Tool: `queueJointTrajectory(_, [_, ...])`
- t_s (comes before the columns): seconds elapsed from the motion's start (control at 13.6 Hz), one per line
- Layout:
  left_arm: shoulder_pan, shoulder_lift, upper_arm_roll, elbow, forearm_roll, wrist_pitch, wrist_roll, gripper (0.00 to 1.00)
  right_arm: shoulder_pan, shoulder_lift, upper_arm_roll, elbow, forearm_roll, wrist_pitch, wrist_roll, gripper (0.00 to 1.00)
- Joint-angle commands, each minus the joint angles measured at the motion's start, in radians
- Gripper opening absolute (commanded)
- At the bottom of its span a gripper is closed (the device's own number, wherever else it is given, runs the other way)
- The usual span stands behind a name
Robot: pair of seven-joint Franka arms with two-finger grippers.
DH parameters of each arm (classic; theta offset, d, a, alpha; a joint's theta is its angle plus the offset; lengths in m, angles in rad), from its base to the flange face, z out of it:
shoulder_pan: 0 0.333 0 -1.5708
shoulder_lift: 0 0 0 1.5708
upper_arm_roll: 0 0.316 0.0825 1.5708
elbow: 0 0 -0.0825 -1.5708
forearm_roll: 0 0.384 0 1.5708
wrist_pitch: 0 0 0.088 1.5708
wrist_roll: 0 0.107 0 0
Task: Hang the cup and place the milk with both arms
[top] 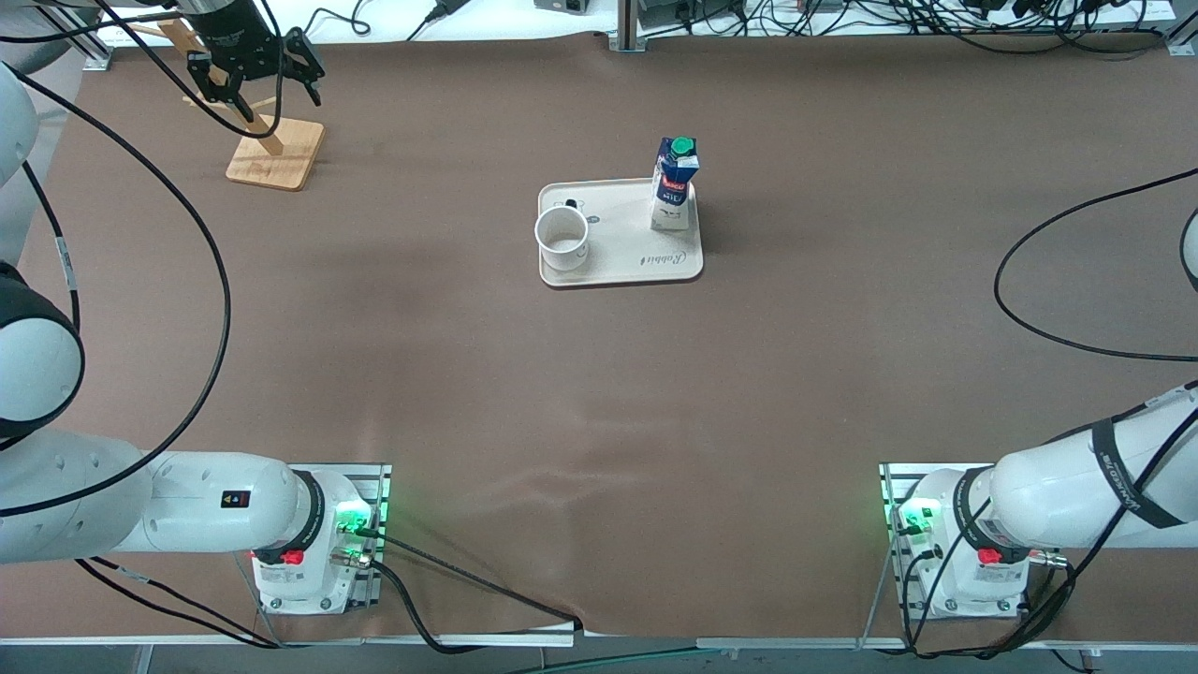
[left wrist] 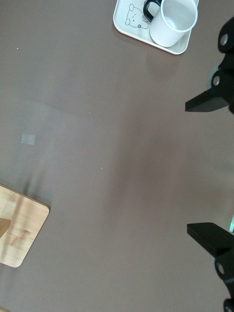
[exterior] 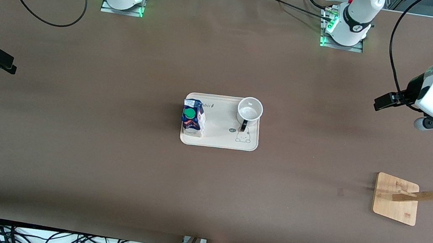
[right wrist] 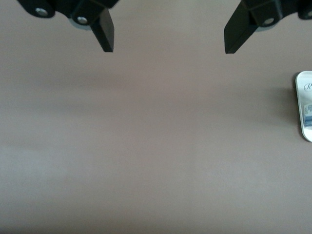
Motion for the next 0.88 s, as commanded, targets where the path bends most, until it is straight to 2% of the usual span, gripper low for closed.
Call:
queueJointTrajectory(0.0, [0.001, 0.056, -0.005, 0.084, -0.003, -0.108, -0.037, 1.00, -0.002, -0.008, 0.001, 0.014, -0.004, -0.042, -0.006, 1.00])
queueJointTrajectory(0.22, [0.011, 0.121, -0.002, 0.196, -0.015, -0.169, -0.071, 1.00, 0.006, 0.001, 0.009, 0.006, -0.001, -0.045, -0.006, 1.00])
queueJointTrajectory(0.37, [0.013, 0.133, -0.006, 0.214, -0.005, -0.151, -0.056, 1.00, 0.017, 0.027, 0.009, 0.004, 0.007, -0.044, -0.005, 1.00])
queueJointTrajectory(0.59, [0.024, 0.138, -0.003, 0.222, -0.005, -0.073, -0.001, 1.00, 0.037, 0.076, 0.010, 0.004, 0.076, -0.032, -0.003, 1.00])
queueJointTrajectory(0.81, [0.063, 0.141, -0.002, 0.219, -0.005, -0.076, 0.110, 1.00, 0.092, 0.150, 0.010, -0.002, 0.147, 0.085, 0.012, 1.00])
